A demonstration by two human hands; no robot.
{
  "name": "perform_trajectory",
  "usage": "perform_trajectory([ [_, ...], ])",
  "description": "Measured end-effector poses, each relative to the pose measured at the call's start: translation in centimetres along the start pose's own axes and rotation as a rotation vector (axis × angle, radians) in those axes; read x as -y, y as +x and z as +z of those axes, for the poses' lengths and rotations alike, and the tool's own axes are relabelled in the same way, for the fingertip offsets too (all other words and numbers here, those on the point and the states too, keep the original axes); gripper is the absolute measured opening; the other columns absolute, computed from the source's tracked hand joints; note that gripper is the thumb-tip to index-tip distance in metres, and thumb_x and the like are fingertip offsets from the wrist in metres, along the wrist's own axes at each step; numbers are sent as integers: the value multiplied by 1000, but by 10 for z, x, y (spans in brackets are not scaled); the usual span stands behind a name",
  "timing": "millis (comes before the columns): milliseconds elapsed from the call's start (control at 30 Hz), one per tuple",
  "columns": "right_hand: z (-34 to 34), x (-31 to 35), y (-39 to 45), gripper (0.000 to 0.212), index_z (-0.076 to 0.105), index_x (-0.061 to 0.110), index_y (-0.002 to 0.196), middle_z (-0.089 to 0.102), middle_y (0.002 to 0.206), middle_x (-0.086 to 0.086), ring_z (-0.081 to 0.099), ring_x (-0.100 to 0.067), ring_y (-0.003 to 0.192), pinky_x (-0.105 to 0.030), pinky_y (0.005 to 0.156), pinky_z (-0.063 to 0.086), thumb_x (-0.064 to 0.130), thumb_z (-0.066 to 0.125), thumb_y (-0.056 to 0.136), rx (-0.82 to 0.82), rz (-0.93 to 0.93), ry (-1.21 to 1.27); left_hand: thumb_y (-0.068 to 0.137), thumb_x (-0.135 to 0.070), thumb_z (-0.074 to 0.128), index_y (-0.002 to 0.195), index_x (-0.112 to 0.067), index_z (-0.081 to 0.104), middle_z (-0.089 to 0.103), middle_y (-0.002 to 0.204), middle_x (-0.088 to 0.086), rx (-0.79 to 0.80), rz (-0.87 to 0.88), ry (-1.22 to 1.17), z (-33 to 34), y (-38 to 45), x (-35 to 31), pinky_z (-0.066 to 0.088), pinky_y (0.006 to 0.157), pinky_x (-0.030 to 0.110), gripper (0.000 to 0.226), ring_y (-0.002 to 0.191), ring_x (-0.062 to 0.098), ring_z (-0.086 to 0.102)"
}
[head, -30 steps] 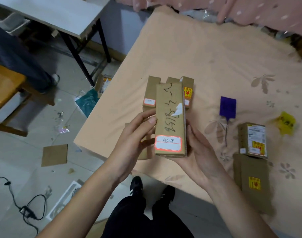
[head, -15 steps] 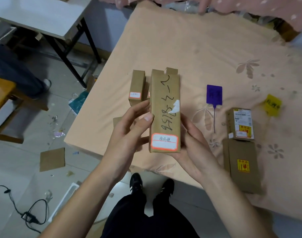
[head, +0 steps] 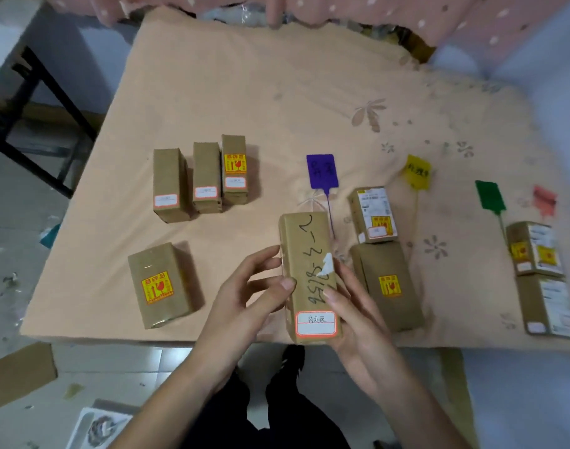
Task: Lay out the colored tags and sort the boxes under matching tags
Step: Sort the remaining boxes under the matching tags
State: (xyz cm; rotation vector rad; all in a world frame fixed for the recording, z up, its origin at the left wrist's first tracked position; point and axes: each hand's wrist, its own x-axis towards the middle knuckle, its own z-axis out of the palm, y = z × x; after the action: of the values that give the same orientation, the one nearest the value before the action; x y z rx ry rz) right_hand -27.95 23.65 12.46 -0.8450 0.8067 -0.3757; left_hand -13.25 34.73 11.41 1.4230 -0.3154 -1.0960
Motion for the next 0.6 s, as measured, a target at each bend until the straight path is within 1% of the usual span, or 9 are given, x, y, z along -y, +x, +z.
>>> perform_trajectory([
  [100,-23,14,-11,47,78,37,127,78,133,-7,80,-22,111,-38,85,68,17,74,84,-61,-54,11,74,-50,78,136,-31,68,69,141,-1,43,22,56,31,7,-6,56,109,53,66,125,22,71],
  [167,-39,27,-17,49,76,38,130,78,134,-7,79,-22,114,-39,91,67,15,81,87,-83,-110,-13,77,-47,79,138,-32,66,69,142,-6,63,62,120,56,10,-9,57,108,49,64,125,18,70],
  [200,-49,33,-20,50,74,39,132,78,135,-6,78,-22,117,-39,94,66,14,80,89,-88,-139,-30,80,-43,78,139,-31,65,69,142,-7,78,83,145,70,12,-9,59,106,46,62,123,16,70],
  [267,-71,47,-28,53,69,39,139,76,138,-3,75,-22,124,-38,98,64,20,74,89,-93,-191,-51,80,-41,79,140,-29,65,70,140,-7,114,112,163,103,14,-7,62,97,36,63,119,12,71],
  [333,-102,60,-34,59,66,40,142,76,139,-2,74,-24,126,-40,96,65,29,78,85,-102,-217,-45,75,-47,79,140,-31,65,72,137,-8,132,127,172,140,14,-3,62,91,28,68,119,10,71],
  [400,-139,72,-40,62,66,39,142,76,139,-3,74,-26,127,-41,95,65,32,81,82,-106,-225,-10,74,-49,79,138,-34,66,73,136,-10,139,130,189,177,16,3,61,95,32,67,119,11,72],
  [500,-198,87,-48,61,64,31,144,75,139,-6,72,-29,129,-38,96,64,22,78,85,-107,-211,42,76,-45,79,135,-36,69,74,134,-8,124,91,179,232,17,18,59,105,48,61,119,21,73],
  [533,-215,91,-52,63,63,30,145,75,139,-6,72,-29,128,-38,95,64,21,78,84,-108,-199,51,78,-44,79,134,-36,70,75,134,-6,131,82,175,250,17,25,60,103,48,58,120,24,73],
  [600,-248,99,-57,64,61,28,146,76,138,-7,73,-31,127,-41,97,63,19,77,85,-134,-181,51,80,-39,79,134,-34,71,77,131,-4,141,57,152,286,14,36,64,92,38,54,120,24,74],
])
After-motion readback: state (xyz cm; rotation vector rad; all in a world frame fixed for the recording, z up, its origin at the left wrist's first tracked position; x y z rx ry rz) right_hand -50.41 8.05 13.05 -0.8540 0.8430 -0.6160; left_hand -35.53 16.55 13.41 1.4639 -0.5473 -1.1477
